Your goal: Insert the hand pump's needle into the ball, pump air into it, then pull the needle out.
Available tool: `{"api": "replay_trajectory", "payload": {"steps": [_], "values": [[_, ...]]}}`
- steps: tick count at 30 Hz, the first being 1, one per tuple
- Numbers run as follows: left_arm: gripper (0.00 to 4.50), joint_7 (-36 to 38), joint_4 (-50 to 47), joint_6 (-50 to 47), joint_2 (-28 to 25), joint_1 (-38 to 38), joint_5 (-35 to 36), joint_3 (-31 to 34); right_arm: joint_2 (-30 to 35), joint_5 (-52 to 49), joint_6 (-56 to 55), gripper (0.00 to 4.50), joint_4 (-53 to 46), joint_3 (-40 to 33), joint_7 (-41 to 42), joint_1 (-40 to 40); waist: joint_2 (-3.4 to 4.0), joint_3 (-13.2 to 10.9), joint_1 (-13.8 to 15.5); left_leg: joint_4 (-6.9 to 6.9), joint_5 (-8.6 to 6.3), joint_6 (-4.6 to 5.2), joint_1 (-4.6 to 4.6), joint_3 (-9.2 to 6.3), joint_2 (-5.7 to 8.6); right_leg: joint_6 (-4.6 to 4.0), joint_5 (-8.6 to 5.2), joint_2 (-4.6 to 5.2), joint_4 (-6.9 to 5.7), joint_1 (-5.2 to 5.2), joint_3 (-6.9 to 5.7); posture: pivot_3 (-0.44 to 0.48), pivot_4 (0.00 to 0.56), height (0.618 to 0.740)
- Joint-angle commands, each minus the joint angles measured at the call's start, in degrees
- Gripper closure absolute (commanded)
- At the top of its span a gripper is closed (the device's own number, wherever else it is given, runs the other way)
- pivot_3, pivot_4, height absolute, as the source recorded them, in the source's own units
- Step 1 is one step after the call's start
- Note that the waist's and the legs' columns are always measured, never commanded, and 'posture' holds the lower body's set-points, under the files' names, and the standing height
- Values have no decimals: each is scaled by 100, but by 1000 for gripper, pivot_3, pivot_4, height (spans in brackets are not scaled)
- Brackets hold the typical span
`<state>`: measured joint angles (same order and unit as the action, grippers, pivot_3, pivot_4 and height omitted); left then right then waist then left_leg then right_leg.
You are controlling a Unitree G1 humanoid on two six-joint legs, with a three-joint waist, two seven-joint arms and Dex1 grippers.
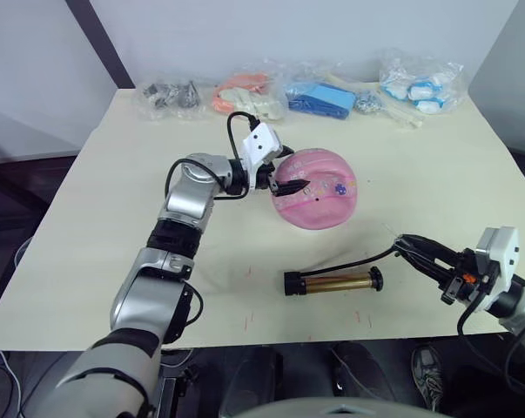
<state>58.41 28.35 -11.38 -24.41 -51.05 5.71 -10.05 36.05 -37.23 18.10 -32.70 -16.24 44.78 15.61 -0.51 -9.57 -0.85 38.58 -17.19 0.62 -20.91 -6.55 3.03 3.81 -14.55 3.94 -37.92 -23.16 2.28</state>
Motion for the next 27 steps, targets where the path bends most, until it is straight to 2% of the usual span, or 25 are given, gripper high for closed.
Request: {"api": "replay_trajectory", "payload": {"steps": [1,8,18,19,21,27], "values": [[53,-17,-402,-162,-124,20,3,82,22,-73,24,4125,-186,-48,-24,-43,0,0,6,0,0,0,-1,-1,0,0,0,0,0,0,0,0,150,740],[53,-121,-782,-501,-327,275,-22,64,25,-93,73,4125,-139,-27,7,-121,0,0,-3,1,0,0,0,0,0,0,0,0,0,0,1,0,150,740],[53,-274,-1205,-949,-307,514,-35,-2,43,-56,125,4125,-133,-22,49,-169,0,0,14,5,0,0,-2,-1,0,0,0,1,-1,0,0,0,150,740],[434,-304,-1225,-981,-281,536,-26,-4,37,-50,126,4125,-140,-14,45,-170,0,0,8,5,0,0,-2,-1,0,0,0,1,-2,0,-1,0,150,740],[822,-356,-1247,-1018,-240,570,-28,-18,29,-47,132,4125,-150,-5,35,-178,0,0,8,5,0,0,-1,0,0,0,0,1,-2,0,1,0,150,740],[3677,-614,-1303,-1067,-149,654,-72,-18,28,-47,141,4125,-184,-5,14,-164,0,0,9,6,0,0,-2,-1,0,0,0,1,-3,0,1,0,150,740]]}}
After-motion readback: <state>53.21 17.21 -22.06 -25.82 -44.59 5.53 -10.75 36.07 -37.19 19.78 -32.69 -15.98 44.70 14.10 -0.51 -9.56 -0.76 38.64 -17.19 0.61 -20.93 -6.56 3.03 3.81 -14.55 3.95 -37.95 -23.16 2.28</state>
